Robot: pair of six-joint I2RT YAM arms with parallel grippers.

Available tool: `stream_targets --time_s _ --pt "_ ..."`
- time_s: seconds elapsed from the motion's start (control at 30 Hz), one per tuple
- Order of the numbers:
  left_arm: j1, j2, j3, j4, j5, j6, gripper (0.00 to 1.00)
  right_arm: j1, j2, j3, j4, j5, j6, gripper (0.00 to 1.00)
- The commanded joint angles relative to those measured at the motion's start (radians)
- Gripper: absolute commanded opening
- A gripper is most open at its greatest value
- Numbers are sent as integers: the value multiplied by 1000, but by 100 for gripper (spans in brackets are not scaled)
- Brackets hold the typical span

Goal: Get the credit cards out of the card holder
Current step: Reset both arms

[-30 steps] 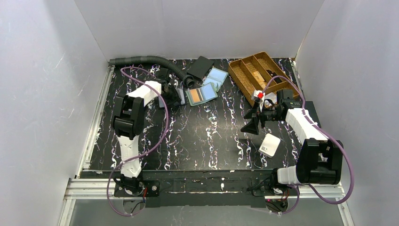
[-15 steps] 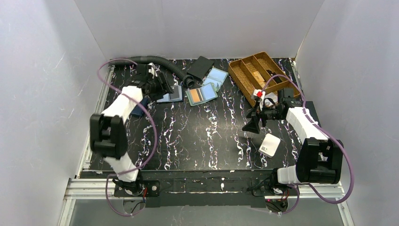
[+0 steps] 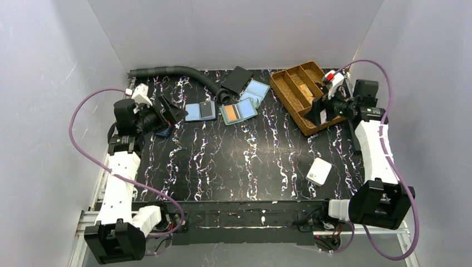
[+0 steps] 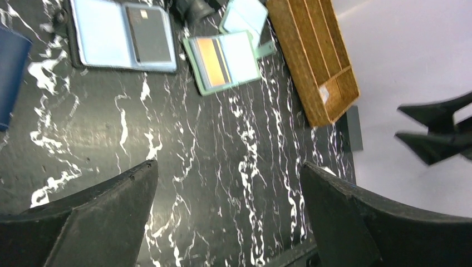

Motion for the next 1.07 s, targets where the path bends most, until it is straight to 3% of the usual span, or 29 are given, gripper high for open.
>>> stream_targets --time_s 0.0,0.17,0.33,0.57,1.03 --pt "3 -100 -30 -119 93 46 98 -27 8 115 77 53 247 98" --pt "3 -186 -58 -182 113 61 98 -26 -30 121 206 152 542 98" --pt "4 -258 -77 -218 96 17 98 -27 -70 163 192 289 657 99" --pt "3 -297 -88 -153 167 -78 98 -28 -117 186 158 389 681 98" --pt "4 -307 -92 -178 203 -62 98 -28 -130 167 165 395 649 98"
